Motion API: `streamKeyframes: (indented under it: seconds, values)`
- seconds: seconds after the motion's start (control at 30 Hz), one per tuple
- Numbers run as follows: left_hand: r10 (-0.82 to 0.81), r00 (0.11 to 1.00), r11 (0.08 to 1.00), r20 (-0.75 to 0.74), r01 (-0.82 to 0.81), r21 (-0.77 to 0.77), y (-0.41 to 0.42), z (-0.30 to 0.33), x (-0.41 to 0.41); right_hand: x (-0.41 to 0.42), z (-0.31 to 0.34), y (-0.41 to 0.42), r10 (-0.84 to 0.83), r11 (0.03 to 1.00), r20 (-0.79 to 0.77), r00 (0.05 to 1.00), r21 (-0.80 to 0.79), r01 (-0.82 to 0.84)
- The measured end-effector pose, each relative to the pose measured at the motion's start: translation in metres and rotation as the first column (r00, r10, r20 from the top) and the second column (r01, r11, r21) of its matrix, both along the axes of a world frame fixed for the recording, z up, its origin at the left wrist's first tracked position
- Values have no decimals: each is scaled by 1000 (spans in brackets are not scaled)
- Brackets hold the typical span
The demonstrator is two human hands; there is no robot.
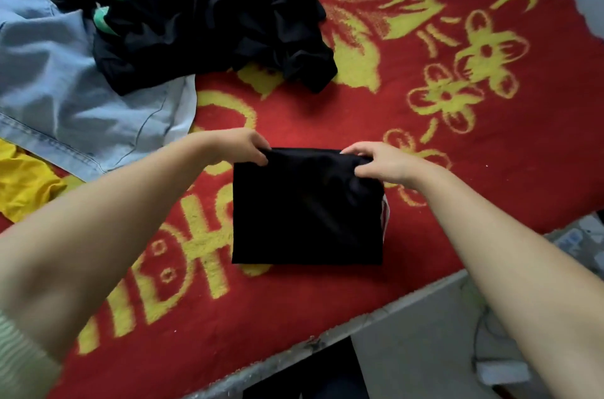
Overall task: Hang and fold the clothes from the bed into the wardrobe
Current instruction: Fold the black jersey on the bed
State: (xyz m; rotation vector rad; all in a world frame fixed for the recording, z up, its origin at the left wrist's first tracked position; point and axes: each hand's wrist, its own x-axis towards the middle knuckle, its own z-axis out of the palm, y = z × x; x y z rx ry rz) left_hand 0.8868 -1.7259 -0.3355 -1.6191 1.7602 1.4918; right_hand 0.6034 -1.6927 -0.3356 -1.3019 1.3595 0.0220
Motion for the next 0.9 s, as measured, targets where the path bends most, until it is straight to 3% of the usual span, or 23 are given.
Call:
streamKeyframes:
  seconds: [0.1,0.17,0.23,0.3,0.37,0.47,0.57,0.63,0.77,0.83,0.9]
  values:
    - [167,982,972,94,-148,-181,-9,-41,-9,10,-37,-10,-148,963,-160,976,-250,105]
    - [336,923,882,188,-238,-406,6,-65,-17,21,-54,4,-285,892,-293,912,-429,141]
    - [368,894,733,254,-110,-672,36,-78,-29,40,-61,32,-301,796,-453,839,-604,-40]
    - [199,952,587,231,73,-806,77,-84,-52,70,-63,68,-139,685,-534,834,-660,-308]
    - [51,967,576,250,176,-798,107,-94,-72,89,-72,92,7,654,-611,792,-596,-466]
    - [164,951,704,262,73,-706,115,-120,-73,67,-101,85,-4,758,-656,755,-494,-425]
    - [214,928,715,306,65,-696,118,-137,-58,29,-119,81,7,750,-706,708,-464,-471]
    - [243,916,741,318,36,-670,122,-143,-52,17,-123,85,-4,784,-700,714,-445,-432]
    - [344,863,787,369,-51,-614,129,-139,-26,3,-115,91,-194,871,-662,724,-456,-183]
    - [357,866,732,350,-27,-680,134,-129,-17,7,-102,95,-251,839,-626,738,-522,-157]
    - [260,928,622,268,51,-782,144,-120,-26,23,-91,105,-224,760,-585,780,-605,-236]
